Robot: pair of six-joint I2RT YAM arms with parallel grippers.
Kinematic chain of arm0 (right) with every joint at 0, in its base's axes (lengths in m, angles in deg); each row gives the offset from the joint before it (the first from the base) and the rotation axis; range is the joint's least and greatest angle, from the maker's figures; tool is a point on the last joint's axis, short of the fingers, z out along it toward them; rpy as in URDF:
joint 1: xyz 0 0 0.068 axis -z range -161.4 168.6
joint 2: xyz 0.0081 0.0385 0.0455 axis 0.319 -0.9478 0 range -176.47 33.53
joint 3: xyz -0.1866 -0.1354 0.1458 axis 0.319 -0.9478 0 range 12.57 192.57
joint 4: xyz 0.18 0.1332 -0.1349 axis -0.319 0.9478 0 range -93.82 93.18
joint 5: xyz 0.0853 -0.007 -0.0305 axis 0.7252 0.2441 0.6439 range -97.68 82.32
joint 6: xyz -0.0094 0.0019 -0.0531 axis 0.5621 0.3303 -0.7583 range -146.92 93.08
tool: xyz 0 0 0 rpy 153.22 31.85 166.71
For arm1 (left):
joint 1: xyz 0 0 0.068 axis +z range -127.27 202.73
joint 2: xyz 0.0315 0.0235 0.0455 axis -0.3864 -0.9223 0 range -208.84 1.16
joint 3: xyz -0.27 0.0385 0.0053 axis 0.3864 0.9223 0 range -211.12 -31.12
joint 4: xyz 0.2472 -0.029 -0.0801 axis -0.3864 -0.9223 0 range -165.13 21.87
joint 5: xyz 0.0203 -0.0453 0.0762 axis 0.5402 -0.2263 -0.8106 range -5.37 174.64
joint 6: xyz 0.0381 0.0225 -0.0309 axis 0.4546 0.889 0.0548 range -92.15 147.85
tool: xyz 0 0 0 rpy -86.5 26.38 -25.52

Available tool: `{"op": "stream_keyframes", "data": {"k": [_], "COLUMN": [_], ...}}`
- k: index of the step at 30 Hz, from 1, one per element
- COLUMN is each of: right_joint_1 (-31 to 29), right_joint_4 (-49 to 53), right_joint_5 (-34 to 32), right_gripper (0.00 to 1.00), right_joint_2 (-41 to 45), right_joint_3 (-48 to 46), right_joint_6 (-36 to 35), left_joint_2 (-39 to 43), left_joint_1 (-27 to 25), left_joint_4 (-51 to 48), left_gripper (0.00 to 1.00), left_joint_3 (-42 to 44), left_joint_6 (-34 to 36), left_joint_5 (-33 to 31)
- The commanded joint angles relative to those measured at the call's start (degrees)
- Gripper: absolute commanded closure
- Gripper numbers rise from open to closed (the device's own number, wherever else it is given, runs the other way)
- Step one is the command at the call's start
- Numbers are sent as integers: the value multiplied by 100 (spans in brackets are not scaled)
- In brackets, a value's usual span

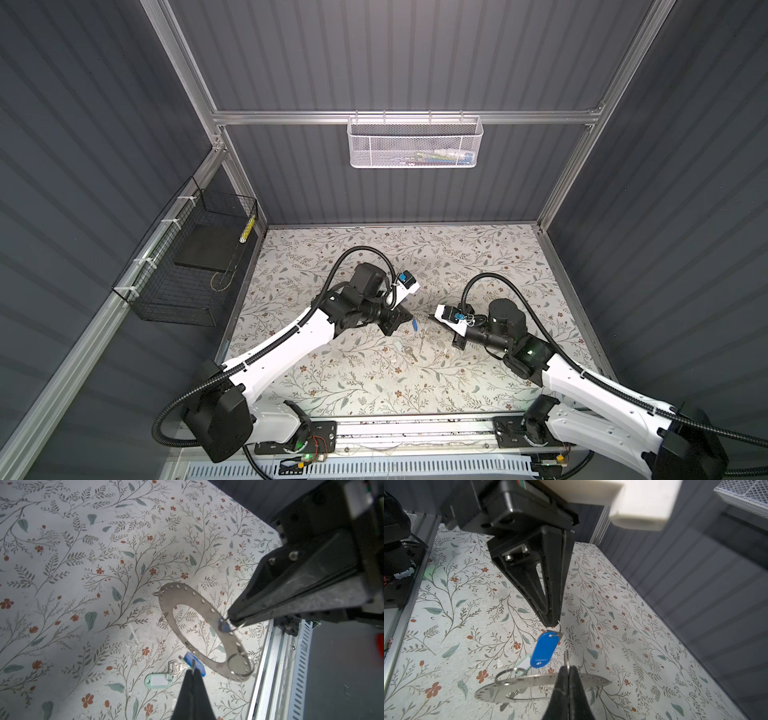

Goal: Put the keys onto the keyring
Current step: 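Lift the blue-tagged key with the left gripper toward the silver ring, then hold the blue-tagged key's ring against the split keyring held by the right gripper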

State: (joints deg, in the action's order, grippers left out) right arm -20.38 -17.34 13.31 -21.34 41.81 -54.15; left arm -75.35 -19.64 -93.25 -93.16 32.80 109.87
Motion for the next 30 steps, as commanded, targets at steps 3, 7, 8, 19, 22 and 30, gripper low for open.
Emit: {"op": "stream_keyframes", "data": {"k": [3,7,8,19,22,30], "right_joint_1": [26,30,24,29,29,28], "right_joint_4": [-53,-72,-96,-228,-347,-573], "right_joint_5": [16,14,40,107,153,286], "right_gripper": [100,100,100,100,100,100], "right_joint_2": [-13,-25,-24,20,42,143], "right_joint_3": [169,203,196,78,20,-147], "right_joint_6": [15,153,160,202,203,169], "left_joint_2": [-80,-177,-189,-171,-145,-34], "left_joint_1": [-89,-131,-131,-148,-147,-149], "left_joint_4": [211,312,346,564,553,550], "left_gripper": [100,100,100,100,100,100], "left_joint_3": [-186,-214,-212,-177,-164,-89], "left_joint_6": [-117,-298,-334,-484,-485,-570], "left_joint_5": [551,653,649,670,579,403]}}
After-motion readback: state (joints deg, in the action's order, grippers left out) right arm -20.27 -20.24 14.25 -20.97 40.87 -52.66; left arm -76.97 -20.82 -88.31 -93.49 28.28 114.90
